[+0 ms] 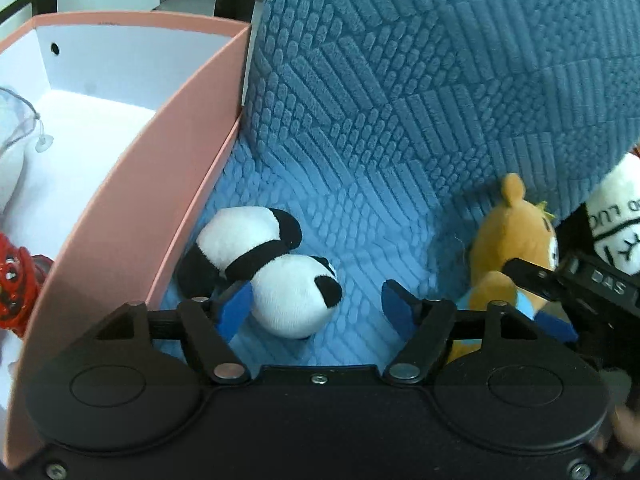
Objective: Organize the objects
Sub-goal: 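Grasp the brown bear with the right gripper while the left gripper grasps the panda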
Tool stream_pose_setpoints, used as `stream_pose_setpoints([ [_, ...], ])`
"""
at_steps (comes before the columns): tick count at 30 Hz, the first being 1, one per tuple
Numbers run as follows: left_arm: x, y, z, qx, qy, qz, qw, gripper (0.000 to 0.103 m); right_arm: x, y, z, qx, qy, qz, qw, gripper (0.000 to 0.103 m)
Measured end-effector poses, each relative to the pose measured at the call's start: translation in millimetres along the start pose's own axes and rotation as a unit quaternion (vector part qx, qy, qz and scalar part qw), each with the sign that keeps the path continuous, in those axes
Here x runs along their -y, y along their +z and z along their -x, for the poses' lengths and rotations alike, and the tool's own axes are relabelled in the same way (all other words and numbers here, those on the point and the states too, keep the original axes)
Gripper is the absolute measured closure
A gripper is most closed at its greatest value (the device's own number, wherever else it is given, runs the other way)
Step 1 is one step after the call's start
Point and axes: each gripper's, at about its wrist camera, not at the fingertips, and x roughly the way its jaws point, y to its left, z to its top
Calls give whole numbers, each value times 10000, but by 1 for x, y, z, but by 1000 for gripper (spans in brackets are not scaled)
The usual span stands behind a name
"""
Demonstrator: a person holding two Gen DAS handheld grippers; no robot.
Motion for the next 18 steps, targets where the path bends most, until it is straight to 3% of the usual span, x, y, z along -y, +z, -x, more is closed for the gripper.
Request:
stream_pose_setpoints([
  [4, -3, 1, -11, 6, 122, 94, 9999, 28, 2, 0, -5, -43, -91, -21, 9999, 22],
  [11, -14, 3, -28, -82, 269, 509, 9983, 29, 5, -5, -17, -167, -108, -67, 9998, 20],
  [14, -13, 4, -33, -80, 313, 432, 9985, 29, 5, -7, -21, -198, -99, -60, 9997, 20],
  [18, -13, 3, -37, -73, 390, 360, 9986, 35, 14, -12, -34, -499, 205, -310, 9981, 21],
])
